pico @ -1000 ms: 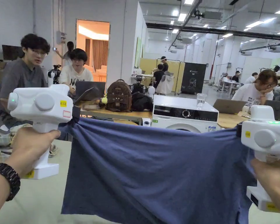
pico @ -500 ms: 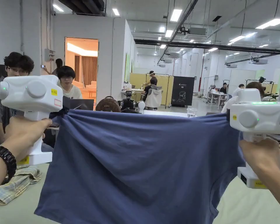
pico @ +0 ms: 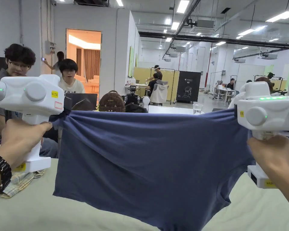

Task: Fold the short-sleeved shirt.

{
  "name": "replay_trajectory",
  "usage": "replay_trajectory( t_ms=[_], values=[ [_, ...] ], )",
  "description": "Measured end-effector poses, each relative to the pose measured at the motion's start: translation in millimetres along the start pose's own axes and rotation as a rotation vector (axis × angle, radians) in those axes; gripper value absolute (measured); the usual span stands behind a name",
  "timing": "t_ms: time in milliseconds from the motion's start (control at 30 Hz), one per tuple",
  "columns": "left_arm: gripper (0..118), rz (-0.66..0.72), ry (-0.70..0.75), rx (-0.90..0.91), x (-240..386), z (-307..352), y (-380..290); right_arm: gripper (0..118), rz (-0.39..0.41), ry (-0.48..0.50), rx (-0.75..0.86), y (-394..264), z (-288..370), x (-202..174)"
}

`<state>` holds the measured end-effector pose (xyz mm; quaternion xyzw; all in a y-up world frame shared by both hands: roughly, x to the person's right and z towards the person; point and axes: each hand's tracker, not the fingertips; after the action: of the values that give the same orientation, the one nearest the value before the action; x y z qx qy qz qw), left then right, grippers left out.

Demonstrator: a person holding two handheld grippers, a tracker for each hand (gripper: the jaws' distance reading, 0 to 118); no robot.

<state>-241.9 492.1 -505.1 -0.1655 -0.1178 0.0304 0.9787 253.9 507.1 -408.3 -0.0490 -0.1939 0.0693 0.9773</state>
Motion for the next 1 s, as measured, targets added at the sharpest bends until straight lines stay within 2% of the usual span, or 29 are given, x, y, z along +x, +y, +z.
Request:
replay_trajectory(
  t_ms=[333, 467, 600, 833, 1000],
  values=[
    [0, 0.007, -0.015, -0.072, 2.8, 62.2, -91.0, 0, -0.024, 0.024, -0.088, -72.9, 83.0, 4.2],
    [0, 0.019, -0.041, -0.08, 1.0, 96.2, -119.5, 0, -0.009, 0.025, -0.101, -94.5, 115.8, 10.4],
    [0, 0.018, -0.05, -0.084, 0.8, 124.9, -157.1, 0, -0.039, 0.035, -0.116, -120.3, 147.8, 15.3],
    [0, 0.032, -0.073, -0.146, -6.3, 154.2, -228.3, 0, 0.002, 0.061, -0.197, -175.4, 181.9, 6.9],
    [0, 0.032, -0.082, -0.253, -7.7, 157.1, -285.1, 0, 0.045, 0.094, -0.329, -226.0, 187.4, -6.6]
  ],
)
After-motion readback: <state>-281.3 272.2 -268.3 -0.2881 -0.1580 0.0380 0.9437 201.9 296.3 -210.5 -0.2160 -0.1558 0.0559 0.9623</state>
